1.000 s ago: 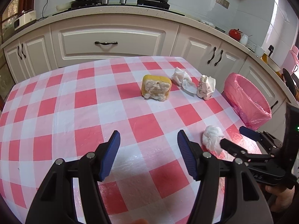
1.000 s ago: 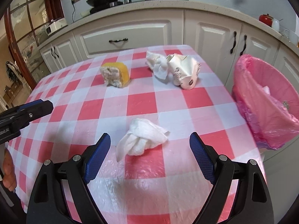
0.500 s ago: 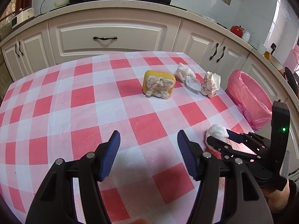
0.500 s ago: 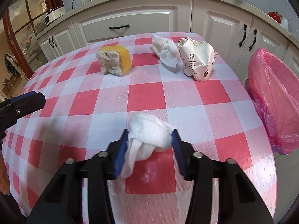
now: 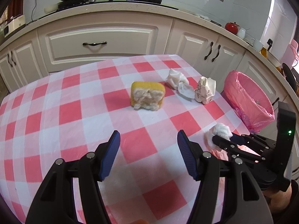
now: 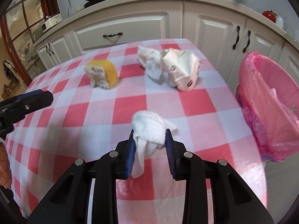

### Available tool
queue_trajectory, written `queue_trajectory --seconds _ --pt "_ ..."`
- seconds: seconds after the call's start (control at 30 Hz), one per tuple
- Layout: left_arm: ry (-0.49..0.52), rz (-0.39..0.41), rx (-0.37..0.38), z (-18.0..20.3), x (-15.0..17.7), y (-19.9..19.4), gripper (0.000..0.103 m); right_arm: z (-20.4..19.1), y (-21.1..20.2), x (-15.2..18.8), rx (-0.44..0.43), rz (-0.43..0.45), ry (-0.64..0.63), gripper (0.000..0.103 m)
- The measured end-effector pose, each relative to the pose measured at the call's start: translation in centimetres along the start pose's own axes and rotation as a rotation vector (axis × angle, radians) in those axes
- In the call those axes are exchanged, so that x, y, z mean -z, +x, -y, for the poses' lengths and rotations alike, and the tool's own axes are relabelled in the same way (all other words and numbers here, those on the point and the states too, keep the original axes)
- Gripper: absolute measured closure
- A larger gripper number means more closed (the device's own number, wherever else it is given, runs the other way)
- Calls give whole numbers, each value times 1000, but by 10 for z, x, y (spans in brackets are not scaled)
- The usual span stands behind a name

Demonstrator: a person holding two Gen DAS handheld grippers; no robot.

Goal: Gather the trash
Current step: 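Lift the white tissue with the right gripper toward the wastebasket, then grasp a second white tissue with the left gripper while the right holds its tissue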

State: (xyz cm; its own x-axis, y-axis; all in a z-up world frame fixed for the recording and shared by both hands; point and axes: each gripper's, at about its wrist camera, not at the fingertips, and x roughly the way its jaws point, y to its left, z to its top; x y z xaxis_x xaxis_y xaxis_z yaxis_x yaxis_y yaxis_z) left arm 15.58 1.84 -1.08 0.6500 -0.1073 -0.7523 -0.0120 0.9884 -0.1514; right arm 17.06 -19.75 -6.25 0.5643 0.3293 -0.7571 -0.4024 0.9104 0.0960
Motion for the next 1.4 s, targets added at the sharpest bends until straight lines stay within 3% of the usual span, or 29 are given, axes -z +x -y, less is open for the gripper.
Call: queue_trajectory --seconds 0.5,0.97,1.23,1.4 --pt "91 22 46 40 -59 27 43 36 -32 -40 26 103 36 73" --pt "161 -23 106 78 -91 73 44 72 -51 -62 59 153 67 73" --pt "161 -41 144 91 -100 92 44 89 -58 -65 74 168 84 73" --pt "125 -56 109 82 -112 103 47 92 -59 -66 78 172 86 73"
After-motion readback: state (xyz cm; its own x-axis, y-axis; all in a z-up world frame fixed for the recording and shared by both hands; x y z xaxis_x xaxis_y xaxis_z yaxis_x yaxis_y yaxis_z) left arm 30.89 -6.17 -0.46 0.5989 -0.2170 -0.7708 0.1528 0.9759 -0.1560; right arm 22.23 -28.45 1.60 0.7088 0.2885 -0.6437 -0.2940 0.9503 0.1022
